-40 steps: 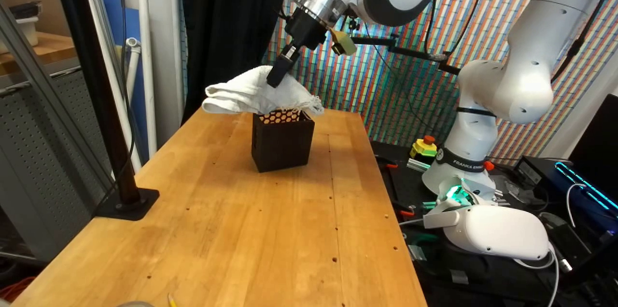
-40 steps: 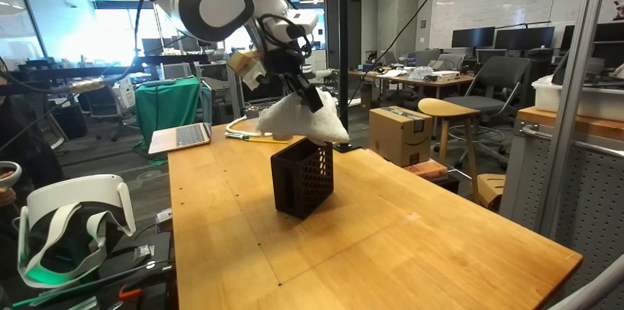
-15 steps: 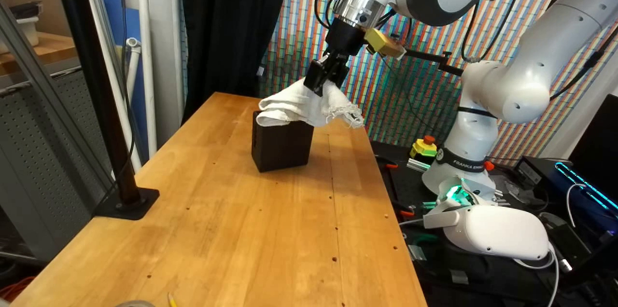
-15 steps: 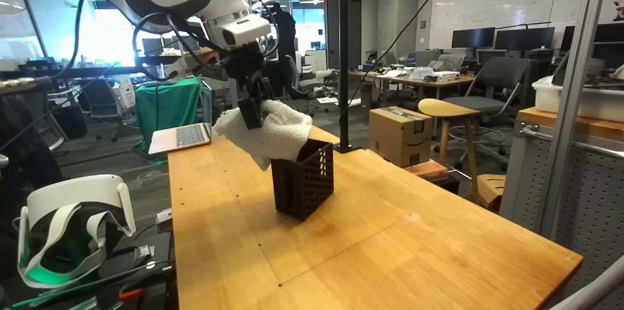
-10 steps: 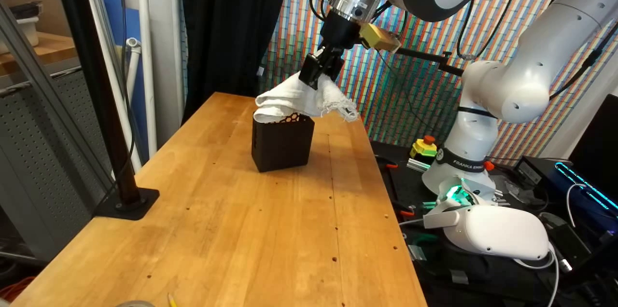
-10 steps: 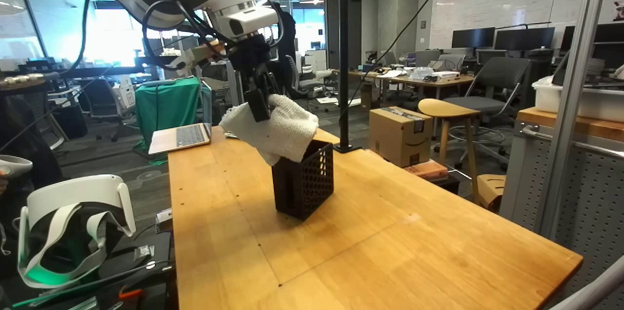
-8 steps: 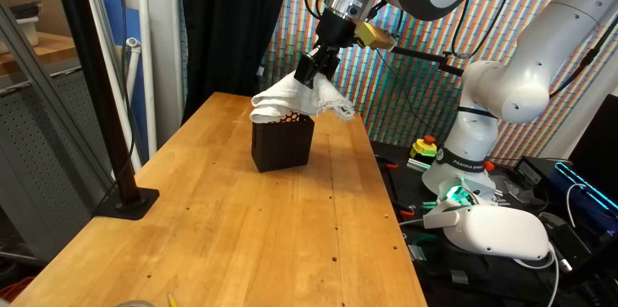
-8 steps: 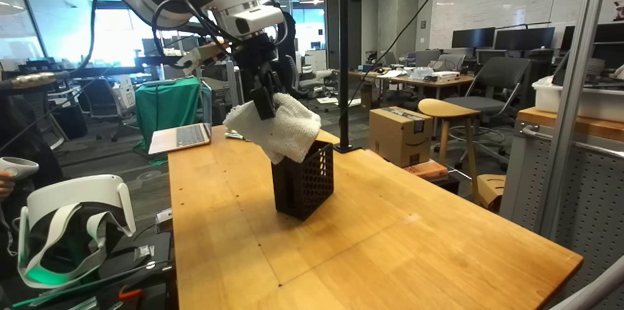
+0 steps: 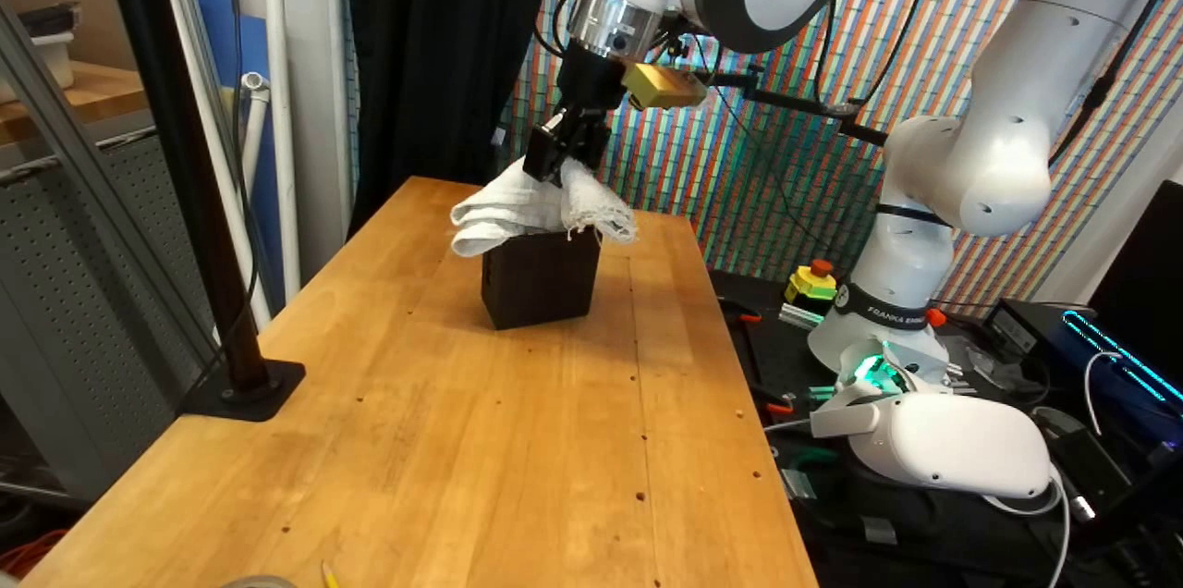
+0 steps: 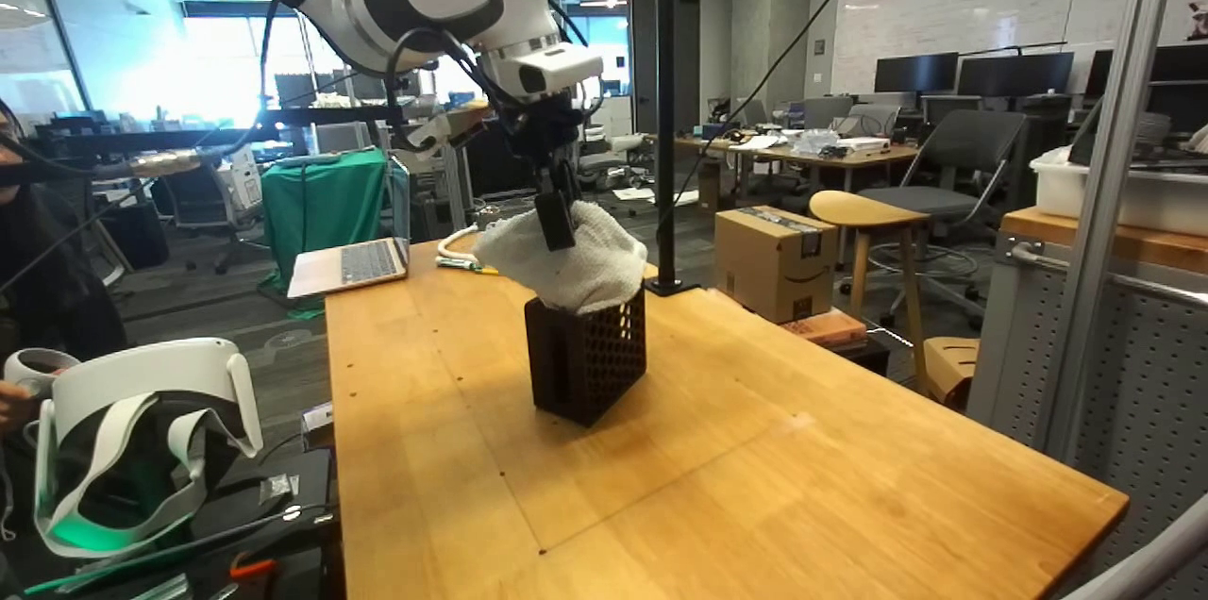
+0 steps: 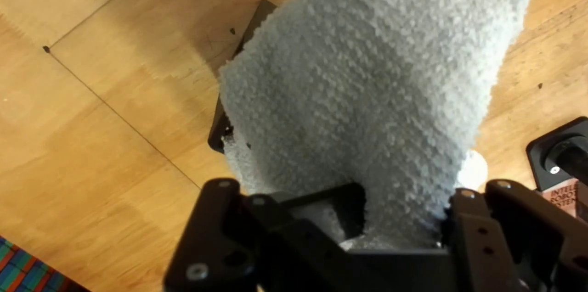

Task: Pick up the towel and put it in the object

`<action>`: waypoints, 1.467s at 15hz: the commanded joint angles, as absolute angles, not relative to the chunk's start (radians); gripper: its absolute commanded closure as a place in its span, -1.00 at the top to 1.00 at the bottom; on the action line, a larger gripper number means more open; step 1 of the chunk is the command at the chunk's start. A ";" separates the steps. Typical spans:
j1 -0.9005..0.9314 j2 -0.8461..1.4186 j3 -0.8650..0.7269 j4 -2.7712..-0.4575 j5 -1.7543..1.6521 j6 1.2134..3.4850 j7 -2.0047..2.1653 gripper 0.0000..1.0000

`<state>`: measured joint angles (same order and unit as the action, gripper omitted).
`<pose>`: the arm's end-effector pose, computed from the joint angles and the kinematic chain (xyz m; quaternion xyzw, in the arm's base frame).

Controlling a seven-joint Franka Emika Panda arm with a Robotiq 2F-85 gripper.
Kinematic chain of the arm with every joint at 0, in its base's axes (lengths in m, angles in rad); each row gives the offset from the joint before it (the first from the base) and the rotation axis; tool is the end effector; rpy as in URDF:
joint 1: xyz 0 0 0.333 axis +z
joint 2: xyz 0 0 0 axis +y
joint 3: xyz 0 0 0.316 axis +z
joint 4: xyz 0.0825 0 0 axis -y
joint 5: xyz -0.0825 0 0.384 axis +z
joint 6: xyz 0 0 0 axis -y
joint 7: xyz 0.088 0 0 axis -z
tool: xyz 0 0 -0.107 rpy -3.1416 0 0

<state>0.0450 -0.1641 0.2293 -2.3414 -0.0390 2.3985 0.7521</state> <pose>0.4829 0.1374 0.4199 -0.9685 0.2221 -0.1104 0.0240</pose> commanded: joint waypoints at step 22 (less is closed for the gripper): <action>0.107 0.106 0.130 -2.209 0.183 2.334 0.638 -0.98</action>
